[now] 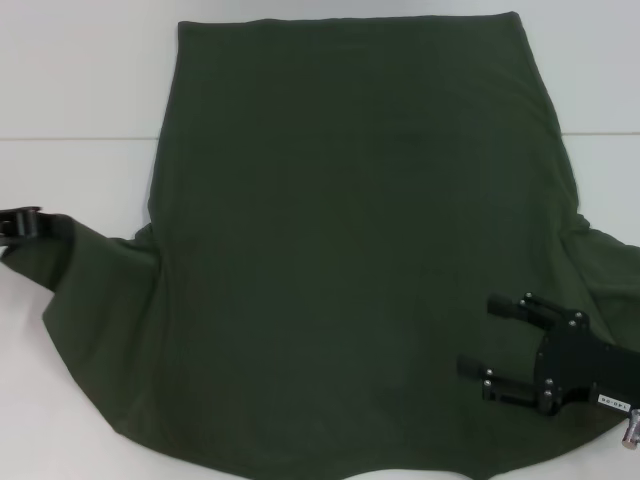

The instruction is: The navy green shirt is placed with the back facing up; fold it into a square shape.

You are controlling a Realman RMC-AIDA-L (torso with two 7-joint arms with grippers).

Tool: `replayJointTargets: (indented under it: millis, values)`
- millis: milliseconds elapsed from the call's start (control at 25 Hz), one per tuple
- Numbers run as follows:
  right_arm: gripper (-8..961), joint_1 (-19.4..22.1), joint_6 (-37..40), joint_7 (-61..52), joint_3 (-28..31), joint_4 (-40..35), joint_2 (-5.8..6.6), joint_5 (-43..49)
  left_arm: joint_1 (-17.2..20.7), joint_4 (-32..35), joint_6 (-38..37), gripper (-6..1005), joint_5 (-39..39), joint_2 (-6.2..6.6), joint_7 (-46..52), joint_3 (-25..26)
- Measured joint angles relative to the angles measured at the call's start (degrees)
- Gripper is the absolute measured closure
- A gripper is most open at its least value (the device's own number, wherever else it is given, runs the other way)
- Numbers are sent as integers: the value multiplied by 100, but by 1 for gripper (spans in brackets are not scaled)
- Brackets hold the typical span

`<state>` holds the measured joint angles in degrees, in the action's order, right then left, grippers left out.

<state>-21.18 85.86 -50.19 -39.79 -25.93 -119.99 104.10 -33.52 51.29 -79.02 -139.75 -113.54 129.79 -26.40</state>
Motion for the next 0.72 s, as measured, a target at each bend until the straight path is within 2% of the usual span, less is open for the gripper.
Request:
replayJointTargets:
  millis: [240,320,480,640,720]
  values:
    - [62,6,12,0,-3,0,3,14,-279,17,-329,984,36,-61,591,-475]
    - [62,7,18,0,-3,0,3,22,-419,16,-453,984,41,-130,777,-659]
    - [61,10,40,0,-2,0,3,29,-647,-16,-408,984,25,-422,943,-1055]
    - [61,25,53,0,-2,0,3,32,-673,-130,68,983,-8,-716,952,-1310]
    - [61,35,54,0,-1,0,3,32,-650,-240,227,983,15,-765,952,-1316]
